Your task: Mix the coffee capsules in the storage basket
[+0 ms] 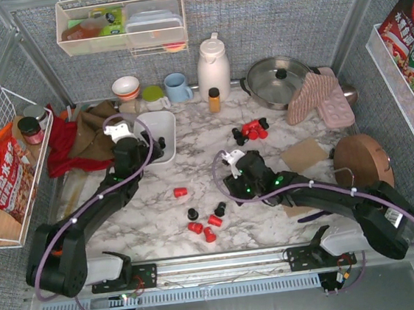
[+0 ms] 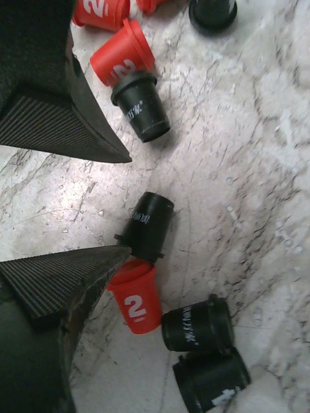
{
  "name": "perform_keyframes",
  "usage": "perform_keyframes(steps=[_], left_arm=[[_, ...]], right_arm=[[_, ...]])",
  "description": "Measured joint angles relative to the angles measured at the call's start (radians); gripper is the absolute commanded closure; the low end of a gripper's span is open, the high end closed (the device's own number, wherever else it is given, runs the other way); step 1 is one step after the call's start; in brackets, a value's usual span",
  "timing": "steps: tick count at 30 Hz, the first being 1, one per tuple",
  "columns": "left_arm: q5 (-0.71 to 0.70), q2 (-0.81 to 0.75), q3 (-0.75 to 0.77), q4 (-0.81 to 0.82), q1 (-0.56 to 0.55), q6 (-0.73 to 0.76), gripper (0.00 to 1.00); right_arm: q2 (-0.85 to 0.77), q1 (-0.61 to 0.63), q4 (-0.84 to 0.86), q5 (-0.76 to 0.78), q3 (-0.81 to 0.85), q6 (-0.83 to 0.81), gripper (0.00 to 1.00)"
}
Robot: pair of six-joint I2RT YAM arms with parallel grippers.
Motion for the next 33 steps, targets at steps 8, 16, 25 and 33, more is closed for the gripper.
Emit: perform_keyframes(steps=[8,16,25,33], left_arm=[[0.103,-0.154,-0.053,-0.150,0.000,0.021,0.01],[0.156,-0.253,-0.137,-0.178,-0.001,0.031,0.01],[0.193,-0.269,-0.172,-0.174,-0.001,0.042,0.01],[0.218,-0.286,-0.200,-0.172,-0.001,0.042,0.01]], right_arm=[[0.080,0.037,-0.035,0.128,0.025,0.071,0.42],[0.193,0.057,-0.075,0.214,0.113,0.096,0.40],[0.275,0.063,-0.127,0.237,0.183,0.102,0.40],[0.296,0.064,-0.155,0.237,0.203,0.085,0.49]])
